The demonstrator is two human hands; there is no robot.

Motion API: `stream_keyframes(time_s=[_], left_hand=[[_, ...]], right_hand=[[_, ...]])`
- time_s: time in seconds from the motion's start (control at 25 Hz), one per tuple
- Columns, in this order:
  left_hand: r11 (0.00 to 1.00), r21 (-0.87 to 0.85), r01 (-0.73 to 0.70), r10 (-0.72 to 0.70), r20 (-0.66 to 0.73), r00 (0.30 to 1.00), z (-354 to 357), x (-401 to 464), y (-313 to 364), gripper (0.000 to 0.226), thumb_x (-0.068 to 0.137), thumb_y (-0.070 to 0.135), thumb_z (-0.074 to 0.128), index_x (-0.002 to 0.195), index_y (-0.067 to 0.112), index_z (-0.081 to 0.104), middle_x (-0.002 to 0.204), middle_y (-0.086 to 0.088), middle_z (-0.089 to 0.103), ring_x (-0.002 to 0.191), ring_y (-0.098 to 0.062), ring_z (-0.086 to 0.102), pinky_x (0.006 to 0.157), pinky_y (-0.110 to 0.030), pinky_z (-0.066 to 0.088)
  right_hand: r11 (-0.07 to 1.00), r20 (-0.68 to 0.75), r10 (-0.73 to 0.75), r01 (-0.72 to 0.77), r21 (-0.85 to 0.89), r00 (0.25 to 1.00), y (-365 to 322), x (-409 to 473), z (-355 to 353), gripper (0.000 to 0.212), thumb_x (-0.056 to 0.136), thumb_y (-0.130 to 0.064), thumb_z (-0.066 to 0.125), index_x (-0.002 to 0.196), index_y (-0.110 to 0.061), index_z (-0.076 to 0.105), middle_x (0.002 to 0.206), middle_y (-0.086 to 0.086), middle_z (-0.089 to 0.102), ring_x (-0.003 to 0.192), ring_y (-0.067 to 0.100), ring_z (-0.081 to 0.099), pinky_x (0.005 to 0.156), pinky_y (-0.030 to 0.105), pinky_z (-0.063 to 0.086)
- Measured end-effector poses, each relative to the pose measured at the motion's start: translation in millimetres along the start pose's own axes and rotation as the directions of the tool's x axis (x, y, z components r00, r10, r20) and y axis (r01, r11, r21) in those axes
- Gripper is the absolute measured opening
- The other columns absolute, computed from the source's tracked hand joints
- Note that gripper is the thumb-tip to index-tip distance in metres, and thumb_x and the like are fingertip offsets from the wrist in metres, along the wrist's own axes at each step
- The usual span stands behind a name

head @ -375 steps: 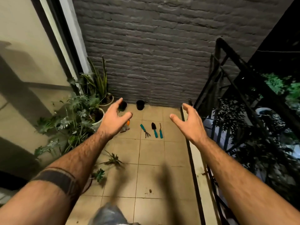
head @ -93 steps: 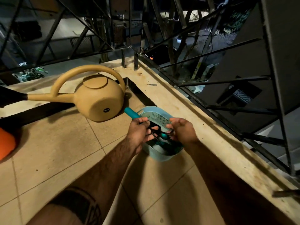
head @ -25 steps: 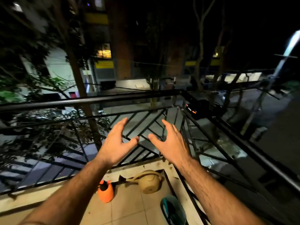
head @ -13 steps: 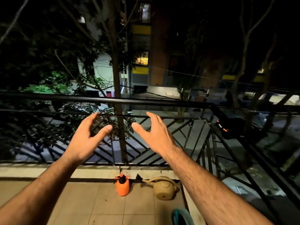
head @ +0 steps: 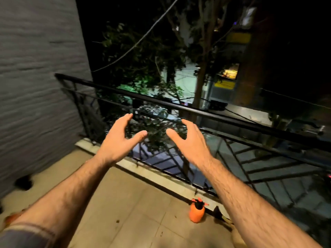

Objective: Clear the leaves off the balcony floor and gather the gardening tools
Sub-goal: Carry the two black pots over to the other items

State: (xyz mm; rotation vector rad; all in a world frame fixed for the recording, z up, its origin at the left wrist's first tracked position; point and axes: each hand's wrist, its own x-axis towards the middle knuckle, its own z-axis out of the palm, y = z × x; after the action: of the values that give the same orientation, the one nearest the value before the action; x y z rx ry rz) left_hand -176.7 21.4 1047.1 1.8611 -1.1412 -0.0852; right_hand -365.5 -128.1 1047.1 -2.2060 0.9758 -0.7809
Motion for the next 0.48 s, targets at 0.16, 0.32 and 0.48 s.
stream_keyframes(time_s=[0.16,0.32,0.48], left_hand=[[0.994,0.073,0.078,-0.07,-0.108,0.992,-78,2,-67,0.086,0.085,0.058,0.065,0.155,0.02,0.032,0.16,0.004,0.031,0.145,-0.008,0.029,0.113,-0.02,0.019],[0.967,0.139,0.213,-0.172,-0.262,0.95,-135,-5,-122,0.084,0.087,0.056,0.066,0.155,0.019,0.032,0.16,0.003,0.032,0.145,-0.007,0.027,0.114,-0.017,0.017],[0.92,0.158,0.358,-0.258,-0.444,0.858,-174,-14,-152,0.084,0.087,0.057,0.066,0.154,0.019,0.033,0.158,0.003,0.034,0.142,-0.01,0.034,0.117,-0.031,0.03]], right_hand=[[0.996,0.129,-0.087,0.084,0.031,0.988,-59,35,91,0.09,0.083,-0.08,0.053,0.153,-0.027,0.033,0.158,-0.004,0.036,0.142,0.017,0.039,0.112,0.038,0.036],[0.972,0.274,-0.235,0.223,0.074,0.932,-105,77,170,0.089,0.083,-0.08,0.052,0.153,-0.028,0.033,0.157,-0.004,0.036,0.141,0.018,0.039,0.112,0.041,0.038],[0.92,0.374,-0.392,0.347,0.184,0.84,-143,119,229,0.087,0.085,-0.074,0.056,0.152,-0.023,0.036,0.155,0.0,0.04,0.14,0.019,0.041,0.112,0.037,0.038]])
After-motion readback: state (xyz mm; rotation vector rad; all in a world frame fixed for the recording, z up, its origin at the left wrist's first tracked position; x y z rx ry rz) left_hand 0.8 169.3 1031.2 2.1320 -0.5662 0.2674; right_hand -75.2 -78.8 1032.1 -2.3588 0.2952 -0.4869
